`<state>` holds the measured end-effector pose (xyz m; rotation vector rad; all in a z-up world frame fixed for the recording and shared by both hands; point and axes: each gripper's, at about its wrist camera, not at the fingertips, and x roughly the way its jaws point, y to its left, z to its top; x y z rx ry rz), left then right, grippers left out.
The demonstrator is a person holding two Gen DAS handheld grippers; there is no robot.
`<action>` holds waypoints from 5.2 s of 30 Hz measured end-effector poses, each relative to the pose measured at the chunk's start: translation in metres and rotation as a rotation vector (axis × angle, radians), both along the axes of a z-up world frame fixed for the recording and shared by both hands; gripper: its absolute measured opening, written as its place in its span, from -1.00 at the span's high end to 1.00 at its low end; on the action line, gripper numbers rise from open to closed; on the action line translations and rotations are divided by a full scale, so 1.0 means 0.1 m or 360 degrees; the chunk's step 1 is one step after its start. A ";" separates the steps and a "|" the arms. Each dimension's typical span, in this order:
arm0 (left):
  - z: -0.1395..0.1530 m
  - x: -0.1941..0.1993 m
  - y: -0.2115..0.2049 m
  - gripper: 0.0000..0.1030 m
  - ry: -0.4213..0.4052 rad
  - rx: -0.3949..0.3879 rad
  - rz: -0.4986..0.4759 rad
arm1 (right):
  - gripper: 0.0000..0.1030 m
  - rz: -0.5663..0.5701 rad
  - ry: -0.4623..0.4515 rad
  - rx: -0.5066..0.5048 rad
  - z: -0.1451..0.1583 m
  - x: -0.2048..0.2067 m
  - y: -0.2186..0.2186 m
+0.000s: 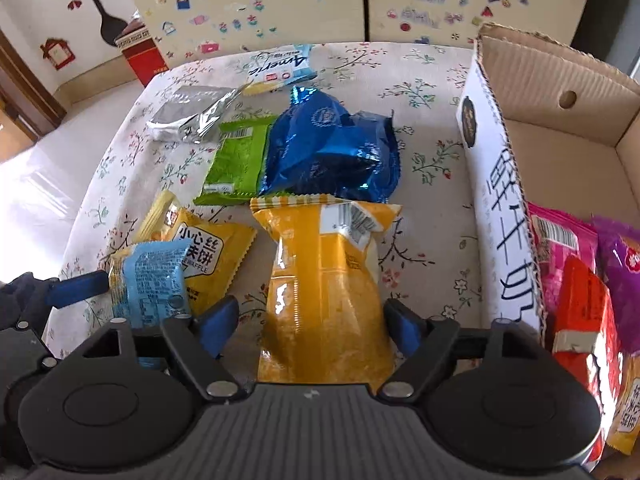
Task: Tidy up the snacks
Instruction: 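Grasp the yellow bread packet with right tool while left tool grasps light-blue packet, then carry both packets into the box and open both tools, then withdraw both tools from the box back over the table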
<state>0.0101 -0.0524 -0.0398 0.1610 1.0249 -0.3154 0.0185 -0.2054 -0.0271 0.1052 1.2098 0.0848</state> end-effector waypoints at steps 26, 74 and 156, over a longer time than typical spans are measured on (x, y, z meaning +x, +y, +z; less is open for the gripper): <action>0.04 0.02 0.03 -0.57 -0.0062 -0.0012 0.0026 | -0.39 -0.0025 -0.0043 -0.0089 -0.02 0.02 -0.02; 1.12 0.05 -0.45 -0.16 -0.0382 -0.0228 -0.0210 | -0.13 -0.0218 -0.0672 0.0019 1.24 -0.62 -0.78; 1.36 0.05 -0.51 -0.78 -0.0331 -0.0240 -0.0347 | -0.97 -0.0448 -0.0675 0.0041 1.26 -1.19 -0.98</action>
